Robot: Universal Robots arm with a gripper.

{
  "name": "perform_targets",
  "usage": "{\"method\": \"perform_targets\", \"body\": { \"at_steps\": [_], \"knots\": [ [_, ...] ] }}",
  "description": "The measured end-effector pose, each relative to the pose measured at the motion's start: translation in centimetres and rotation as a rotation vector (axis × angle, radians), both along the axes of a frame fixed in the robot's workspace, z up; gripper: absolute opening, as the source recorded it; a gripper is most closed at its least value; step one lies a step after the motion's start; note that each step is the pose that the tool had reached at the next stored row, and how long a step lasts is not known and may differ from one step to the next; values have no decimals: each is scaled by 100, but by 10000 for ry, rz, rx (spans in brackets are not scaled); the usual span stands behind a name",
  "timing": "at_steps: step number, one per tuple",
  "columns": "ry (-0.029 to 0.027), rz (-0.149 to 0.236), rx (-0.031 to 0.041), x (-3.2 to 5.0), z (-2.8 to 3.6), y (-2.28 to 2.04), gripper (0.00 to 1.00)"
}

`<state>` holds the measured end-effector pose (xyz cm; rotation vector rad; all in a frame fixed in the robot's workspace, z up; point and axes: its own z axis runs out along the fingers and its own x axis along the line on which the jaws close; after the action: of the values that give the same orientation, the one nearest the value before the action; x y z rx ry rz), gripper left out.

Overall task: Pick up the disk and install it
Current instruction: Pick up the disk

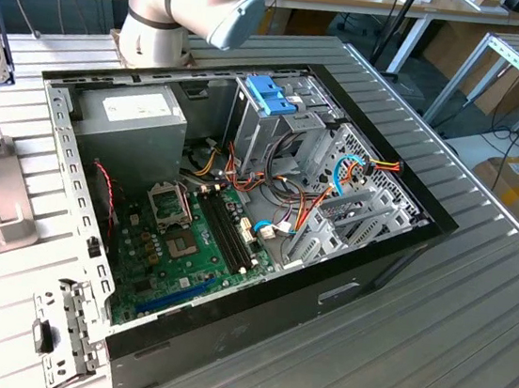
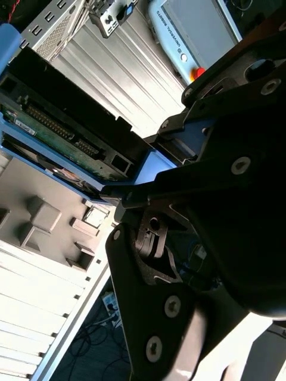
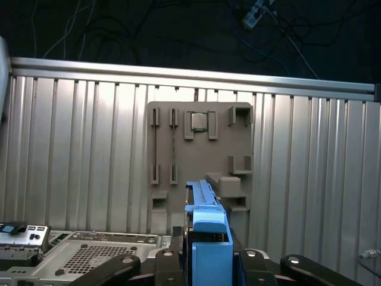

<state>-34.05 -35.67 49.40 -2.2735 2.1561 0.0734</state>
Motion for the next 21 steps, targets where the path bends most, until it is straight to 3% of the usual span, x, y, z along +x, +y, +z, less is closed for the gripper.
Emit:
{"method": "perform_targets", "body": {
  "at_steps": [21],
  "knots": [
    [4,-1,0,323,-8,-100,37]
  ]
}}
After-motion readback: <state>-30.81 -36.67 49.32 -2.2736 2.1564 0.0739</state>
